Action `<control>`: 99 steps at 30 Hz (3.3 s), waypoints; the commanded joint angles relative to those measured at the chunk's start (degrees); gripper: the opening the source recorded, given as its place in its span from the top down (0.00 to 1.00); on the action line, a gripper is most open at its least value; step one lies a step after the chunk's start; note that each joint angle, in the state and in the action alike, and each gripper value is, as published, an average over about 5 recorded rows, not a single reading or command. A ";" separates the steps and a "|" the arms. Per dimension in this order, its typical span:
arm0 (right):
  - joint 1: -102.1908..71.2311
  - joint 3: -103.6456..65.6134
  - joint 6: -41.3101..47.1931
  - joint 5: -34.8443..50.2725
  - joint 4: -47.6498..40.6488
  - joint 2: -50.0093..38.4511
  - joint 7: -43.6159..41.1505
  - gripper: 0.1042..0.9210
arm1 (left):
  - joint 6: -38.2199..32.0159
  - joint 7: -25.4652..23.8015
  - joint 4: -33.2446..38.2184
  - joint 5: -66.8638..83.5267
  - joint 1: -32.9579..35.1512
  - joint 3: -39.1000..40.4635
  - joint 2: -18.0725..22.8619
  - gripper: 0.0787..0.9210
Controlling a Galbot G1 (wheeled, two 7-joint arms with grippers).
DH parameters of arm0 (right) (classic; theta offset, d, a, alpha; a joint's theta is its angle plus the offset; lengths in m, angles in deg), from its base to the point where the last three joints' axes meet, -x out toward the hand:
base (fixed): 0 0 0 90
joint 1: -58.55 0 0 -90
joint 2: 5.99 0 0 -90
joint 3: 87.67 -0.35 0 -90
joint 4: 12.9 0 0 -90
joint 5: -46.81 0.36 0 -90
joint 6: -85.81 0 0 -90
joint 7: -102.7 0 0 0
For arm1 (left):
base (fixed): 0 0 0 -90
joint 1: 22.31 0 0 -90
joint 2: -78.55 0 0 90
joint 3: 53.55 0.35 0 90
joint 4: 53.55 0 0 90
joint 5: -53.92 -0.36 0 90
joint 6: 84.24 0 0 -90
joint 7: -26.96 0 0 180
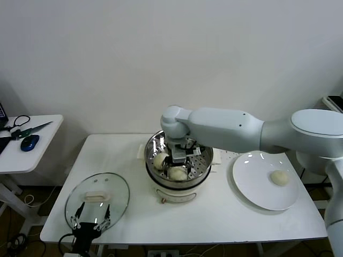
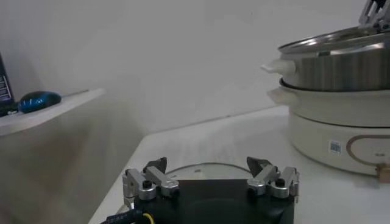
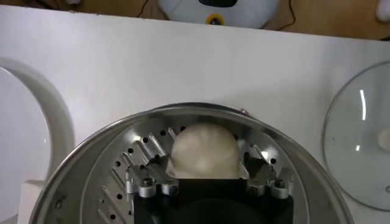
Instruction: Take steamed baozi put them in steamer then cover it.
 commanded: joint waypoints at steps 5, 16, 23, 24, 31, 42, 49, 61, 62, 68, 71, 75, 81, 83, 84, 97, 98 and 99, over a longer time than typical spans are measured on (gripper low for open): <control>2.29 -1.96 -1.59 -0.60 -0.14 -1.65 1.20 0.12 | 0.04 0.02 0.20 -0.03 0.07 -0.10 0.02 0.12; 16.96 5.36 14.74 13.16 -1.12 -16.50 12.03 0.12 | 0.10 -0.03 1.31 0.12 0.69 -0.25 -0.45 0.12; 17.88 9.62 35.26 26.47 3.81 -30.48 10.91 0.12 | 0.24 -0.13 2.41 -0.07 1.16 0.09 -0.64 0.12; 16.76 9.10 37.44 27.05 4.04 -32.52 10.50 0.12 | 0.25 -0.14 2.49 -0.12 1.14 0.14 -0.67 0.12; 0.09 -3.86 39.17 20.05 -2.99 -41.79 7.01 0.12 | 0.28 -0.15 3.19 -0.32 1.42 -0.07 -0.82 0.12; -26.54 -30.91 29.81 2.98 -19.34 -42.65 3.21 0.12 | 0.89 -0.19 3.28 -1.77 2.56 -0.09 0.30 0.12; -31.72 -38.41 26.27 -5.13 -27.74 -39.00 2.66 0.12 | 1.70 -0.15 3.40 -2.93 1.23 0.53 1.42 0.12; -35.11 -42.58 25.79 -7.87 -33.89 -34.16 3.98 0.12 | 1.99 -0.06 2.17 -3.76 0.18 0.79 1.76 0.12; -35.15 -43.08 25.57 -8.40 -34.62 -33.53 4.11 0.12 | 2.02 -0.05 2.15 -3.80 0.15 0.80 1.78 0.12; -34.59 -46.31 23.63 -12.03 -39.12 -30.02 5.10 0.12 | 1.96 -0.03 1.87 -3.98 0.18 0.79 1.75 0.12; -33.93 -46.91 23.36 -12.46 -40.21 -28.93 5.27 0.12 | 1.85 -0.03 1.68 -4.10 0.24 0.81 1.73 0.12; -33.38 -47.20 23.26 -12.81 -41.29 -27.84 5.32 0.12 | 1.82 -0.03 1.57 -4.20 0.22 0.84 1.72 0.12; -33.42 -47.63 22.87 -14.62 -42.37 -26.94 5.06 0.12 | 1.88 -0.02 1.67 -4.26 0.14 0.76 1.66 0.12; -33.54 -47.61 22.82 -14.93 -42.30 -26.96 4.72 0.12 | 1.91 -0.01 1.70 -4.27 0.15 0.73 1.65 0.12; -33.55 -47.60 22.82 -14.98 -42.30 -26.99 4.53 0.12 | 1.92 0.00 1.69 -4.27 0.16 0.73 1.65 0.12; -31.44 -45.91 22.84 -12.24 -42.40 -26.89 3.67 0.28 | 1.85 0.02 1.98 -4.61 0.27 1.03 1.86 0.12; -31.06 -45.42 22.94 -11.59 -42.19 -27.05 3.61 0.29 | 1.84 0.02 2.02 -4.61 0.29 1.03 1.86 0.12; -30.58 -44.62 23.11 -10.64 -41.79 -27.27 3.52 0.29 | 1.84 0.01 2.05 -4.59 0.32 1.04 1.87 0.12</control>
